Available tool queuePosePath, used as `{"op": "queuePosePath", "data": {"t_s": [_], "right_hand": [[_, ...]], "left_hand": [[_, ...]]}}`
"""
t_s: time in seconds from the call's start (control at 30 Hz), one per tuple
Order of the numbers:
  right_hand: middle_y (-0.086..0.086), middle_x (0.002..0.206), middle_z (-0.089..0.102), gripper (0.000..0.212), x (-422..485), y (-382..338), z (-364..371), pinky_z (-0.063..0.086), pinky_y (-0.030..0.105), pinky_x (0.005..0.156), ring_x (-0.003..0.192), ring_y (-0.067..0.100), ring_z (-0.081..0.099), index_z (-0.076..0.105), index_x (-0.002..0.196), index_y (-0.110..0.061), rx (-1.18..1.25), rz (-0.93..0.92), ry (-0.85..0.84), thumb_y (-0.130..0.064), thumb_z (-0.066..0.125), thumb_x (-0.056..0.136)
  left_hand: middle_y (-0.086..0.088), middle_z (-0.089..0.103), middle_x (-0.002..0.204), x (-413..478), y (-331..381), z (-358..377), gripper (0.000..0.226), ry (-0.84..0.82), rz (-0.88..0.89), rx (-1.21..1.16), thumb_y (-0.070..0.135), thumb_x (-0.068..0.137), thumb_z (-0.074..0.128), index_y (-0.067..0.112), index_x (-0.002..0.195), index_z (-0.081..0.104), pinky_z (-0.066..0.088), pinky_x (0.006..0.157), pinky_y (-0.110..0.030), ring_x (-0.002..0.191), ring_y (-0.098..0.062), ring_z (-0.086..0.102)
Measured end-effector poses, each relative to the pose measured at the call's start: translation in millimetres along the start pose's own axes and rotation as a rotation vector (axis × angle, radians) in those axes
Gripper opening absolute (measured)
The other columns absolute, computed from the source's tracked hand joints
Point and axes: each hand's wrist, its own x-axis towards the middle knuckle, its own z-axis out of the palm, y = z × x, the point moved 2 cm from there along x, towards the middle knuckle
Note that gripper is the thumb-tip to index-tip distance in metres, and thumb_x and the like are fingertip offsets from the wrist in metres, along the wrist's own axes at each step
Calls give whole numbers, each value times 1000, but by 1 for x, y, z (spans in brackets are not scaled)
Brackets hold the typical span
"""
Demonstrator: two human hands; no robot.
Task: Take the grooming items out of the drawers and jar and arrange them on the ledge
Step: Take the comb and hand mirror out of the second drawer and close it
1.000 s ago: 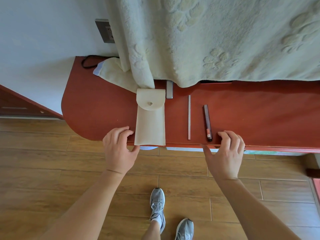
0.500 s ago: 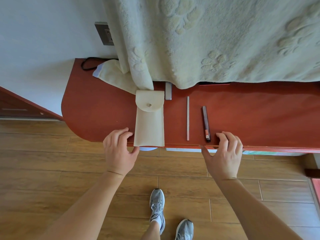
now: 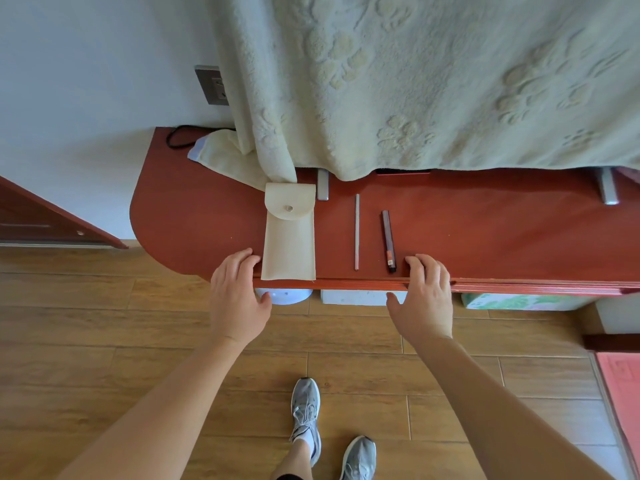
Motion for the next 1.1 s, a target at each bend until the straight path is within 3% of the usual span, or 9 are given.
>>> {"op": "queuePosePath", "data": {"t_s": [0.17, 0.33, 0.5, 0.77, 0.97, 1.1], "right_hand": [[5, 152, 31, 77, 5, -5, -30, 26, 37, 117, 141, 25, 23, 34, 146, -11, -2, -10, -242, -39, 70, 84], [4, 160, 20, 84, 3, -17, -65, 19, 40, 121, 149, 25, 12, 22, 153, -13, 38, -9, -320, -44, 65, 88], [-2, 162, 17, 79, -2, -36, -114, 13, 40, 122, 150, 19, 7, 20, 154, -19, 70, -20, -259, -55, 52, 91], [-2, 159, 28, 61, -15, -44, -186, 12, 39, 122, 150, 19, 12, 34, 151, -22, 111, -4, -131, -53, 37, 98], [-2, 159, 28, 61, -35, -8, -222, 10, 41, 122, 150, 19, 12, 33, 151, -21, 127, 62, -79, -53, 33, 98], [-1, 159, 27, 62, -62, 40, -246, 10, 41, 122, 150, 20, 11, 32, 151, -20, 124, 124, -58, -52, 35, 98]], "left_hand": [[-7, 39, 156, -4, 10, -26, 84, -144, -26, -60, 36, 80, 79, 12, 149, 36, 26, 118, -40, 145, -25, 34], [-6, 21, 164, 1, 34, -64, 89, -173, 27, -120, 45, 85, 72, 18, 154, 23, 20, 122, -44, 151, -24, 19], [-5, 14, 165, 16, 68, -101, 83, -234, 153, -82, 51, 92, 57, 19, 157, 17, 13, 122, -48, 152, -22, 11], [-6, 20, 163, 28, 122, -144, 56, -229, 257, -24, 42, 102, 37, 16, 152, 31, 17, 121, -53, 152, -24, 13], [-7, 24, 162, 20, 186, -155, 55, -243, 377, -28, 38, 103, 35, 13, 152, 34, 20, 120, -51, 150, -24, 18], [-5, 19, 164, 3, 249, -152, 54, -262, 441, -26, 37, 105, 35, 14, 154, 31, 13, 123, -48, 152, -22, 12]]}}
